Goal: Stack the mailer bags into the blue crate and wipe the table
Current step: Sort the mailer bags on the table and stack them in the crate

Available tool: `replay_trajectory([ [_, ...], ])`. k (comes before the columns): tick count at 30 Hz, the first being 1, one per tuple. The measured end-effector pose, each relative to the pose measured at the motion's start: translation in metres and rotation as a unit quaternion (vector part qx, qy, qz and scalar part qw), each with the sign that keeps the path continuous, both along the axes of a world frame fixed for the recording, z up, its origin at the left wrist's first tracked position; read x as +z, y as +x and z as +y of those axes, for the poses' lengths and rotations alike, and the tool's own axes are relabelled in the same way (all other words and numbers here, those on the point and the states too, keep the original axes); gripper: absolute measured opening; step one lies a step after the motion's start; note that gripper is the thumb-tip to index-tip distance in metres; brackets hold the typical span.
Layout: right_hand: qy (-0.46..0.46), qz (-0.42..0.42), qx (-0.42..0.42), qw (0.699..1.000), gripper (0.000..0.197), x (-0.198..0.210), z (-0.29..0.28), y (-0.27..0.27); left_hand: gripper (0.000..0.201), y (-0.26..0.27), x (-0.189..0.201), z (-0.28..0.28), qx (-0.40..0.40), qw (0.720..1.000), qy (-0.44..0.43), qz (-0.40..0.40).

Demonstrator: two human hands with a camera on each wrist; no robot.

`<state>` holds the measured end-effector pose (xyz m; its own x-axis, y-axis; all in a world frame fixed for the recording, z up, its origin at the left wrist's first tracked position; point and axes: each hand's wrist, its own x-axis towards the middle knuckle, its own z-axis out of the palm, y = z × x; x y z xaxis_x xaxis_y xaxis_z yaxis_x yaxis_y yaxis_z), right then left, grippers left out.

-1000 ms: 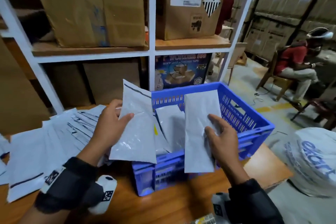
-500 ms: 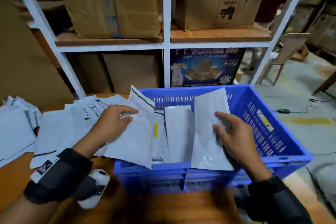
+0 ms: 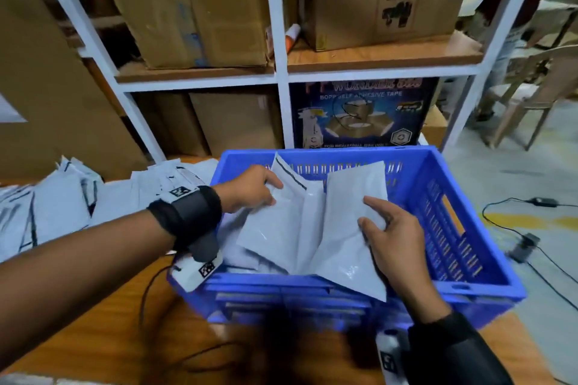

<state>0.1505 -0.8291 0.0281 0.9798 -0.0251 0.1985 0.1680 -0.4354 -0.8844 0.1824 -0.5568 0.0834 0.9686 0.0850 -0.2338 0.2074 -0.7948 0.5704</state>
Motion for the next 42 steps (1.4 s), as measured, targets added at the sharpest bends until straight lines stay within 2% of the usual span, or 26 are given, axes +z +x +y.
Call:
replay_trajectory([
  [2, 0.008, 0.01, 0.005, 1.0, 0.038, 0.0, -0.001, -0.001, 0.043, 0.006, -0.01, -0.013, -0.009, 0.998, 0.044, 0.054],
  [3, 0.009, 0.014, 0.007, 1.0, 0.037, 0.001, -0.002, -0.002, 0.046, 0.006, -0.012, -0.02, -0.032, 0.99, 0.102, 0.09],
  [4, 0.009, 0.018, 0.006, 1.0, 0.037, 0.002, -0.002, -0.003, 0.048, 0.007, -0.013, -0.026, -0.065, 0.973, 0.186, 0.119],
  [6, 0.013, 0.025, 0.0, 1.0, 0.037, 0.004, -0.003, -0.004, 0.057, 0.009, -0.013, -0.037, -0.129, 0.921, 0.352, 0.111],
  [8, 0.023, 0.029, -0.002, 0.999, 0.037, 0.005, -0.003, -0.003, 0.074, 0.015, -0.011, -0.045, -0.174, 0.879, 0.437, 0.075],
  [10, 0.032, 0.035, -0.003, 0.999, 0.037, 0.005, -0.003, -0.002, 0.092, 0.024, -0.012, -0.05, -0.198, 0.856, 0.47, 0.09],
  [13, 0.036, 0.049, -0.004, 0.998, 0.036, 0.005, -0.004, -0.001, 0.12, 0.032, -0.022, -0.055, -0.221, 0.821, 0.497, 0.171],
  [16, 0.035, 0.054, -0.001, 0.998, 0.036, 0.006, -0.005, -0.001, 0.124, 0.031, -0.037, -0.065, -0.235, 0.798, 0.512, 0.215],
  [19, 0.03, 0.056, 0.003, 0.998, 0.036, 0.007, -0.006, 0.0, 0.123, 0.03, -0.044, -0.075, -0.204, 0.816, 0.477, 0.255],
  [22, 0.023, 0.051, 0.009, 0.998, 0.035, 0.006, -0.005, 0.001, 0.127, 0.033, -0.042, -0.076, -0.199, 0.845, 0.435, 0.238],
  [27, 0.019, 0.06, 0.011, 0.998, 0.036, 0.006, -0.005, 0.001, 0.131, 0.032, -0.052, -0.069, -0.227, 0.827, 0.445, 0.258],
  [31, 0.024, 0.063, 0.014, 0.998, 0.036, 0.008, -0.004, 0.0, 0.133, 0.032, -0.061, -0.061, -0.229, 0.838, 0.427, 0.25],
  [34, 0.016, 0.063, 0.02, 0.998, 0.036, 0.008, -0.004, 0.0, 0.134, 0.03, -0.054, -0.057, -0.23, 0.848, 0.41, 0.246],
  [36, 0.015, 0.063, 0.019, 0.998, 0.035, 0.008, -0.005, 0.0, 0.128, 0.027, -0.035, -0.054, -0.224, 0.868, 0.383, 0.224],
  [39, 0.037, 0.062, 0.013, 0.997, 0.033, 0.008, -0.005, -0.001, 0.103, 0.011, 0.001, -0.037, -0.205, 0.905, 0.34, 0.155],
  [42, 0.024, 0.066, 0.014, 0.997, 0.035, 0.01, -0.004, -0.003, 0.09, -0.024, 0.02, -0.002, -0.181, 0.925, 0.309, 0.128],
])
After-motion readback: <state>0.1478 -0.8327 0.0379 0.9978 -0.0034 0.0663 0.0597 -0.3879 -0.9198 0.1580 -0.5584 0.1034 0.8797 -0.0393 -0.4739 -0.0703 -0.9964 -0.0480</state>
